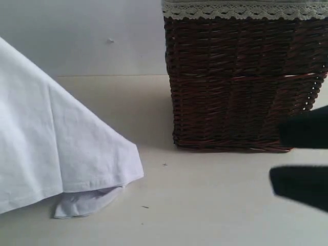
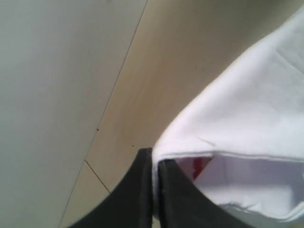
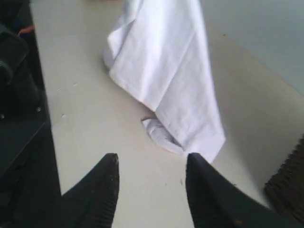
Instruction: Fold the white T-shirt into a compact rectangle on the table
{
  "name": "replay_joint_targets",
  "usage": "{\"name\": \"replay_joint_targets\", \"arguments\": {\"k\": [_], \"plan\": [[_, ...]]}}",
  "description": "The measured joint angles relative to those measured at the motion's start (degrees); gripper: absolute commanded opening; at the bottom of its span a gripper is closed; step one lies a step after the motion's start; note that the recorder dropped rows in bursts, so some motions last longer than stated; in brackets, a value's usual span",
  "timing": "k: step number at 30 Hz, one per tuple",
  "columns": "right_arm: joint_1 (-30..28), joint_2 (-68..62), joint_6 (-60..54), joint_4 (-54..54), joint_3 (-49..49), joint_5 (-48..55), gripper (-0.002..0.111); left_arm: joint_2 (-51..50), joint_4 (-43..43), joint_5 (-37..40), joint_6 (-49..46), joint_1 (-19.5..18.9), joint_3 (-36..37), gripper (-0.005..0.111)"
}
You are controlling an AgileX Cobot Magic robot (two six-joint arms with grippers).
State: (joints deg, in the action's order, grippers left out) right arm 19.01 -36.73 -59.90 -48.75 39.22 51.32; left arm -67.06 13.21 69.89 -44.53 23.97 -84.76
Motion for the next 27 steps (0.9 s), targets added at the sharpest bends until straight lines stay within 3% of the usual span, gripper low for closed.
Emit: {"name": "replay_joint_targets", "arguments": {"k": [8,12,18,27], "plan": [[8.96,-13.24,-4.32,-3.55,-3.51,-15.07,0.053,-3.31,-6.55,-5.20,0.53,0.00,0.00,0.000],[14.20,-20.48,-5.62,-5.49,1.16,-24.22,0.060,-5.49,-11.39,-5.47,0.64,0.00,0.00,0.000],[20.12,-31.67,-3.81,-6.97,9.65,-39.35,0.060,-6.88,-18.83,-2.59,-0.82,0.00,0.00,0.000],[26.97,-46.97,-2.87,-8.00,20.86,-47.65,0.060,-6.88,-25.06,-1.43,-4.29,0.00,-0.14,0.000]]}}
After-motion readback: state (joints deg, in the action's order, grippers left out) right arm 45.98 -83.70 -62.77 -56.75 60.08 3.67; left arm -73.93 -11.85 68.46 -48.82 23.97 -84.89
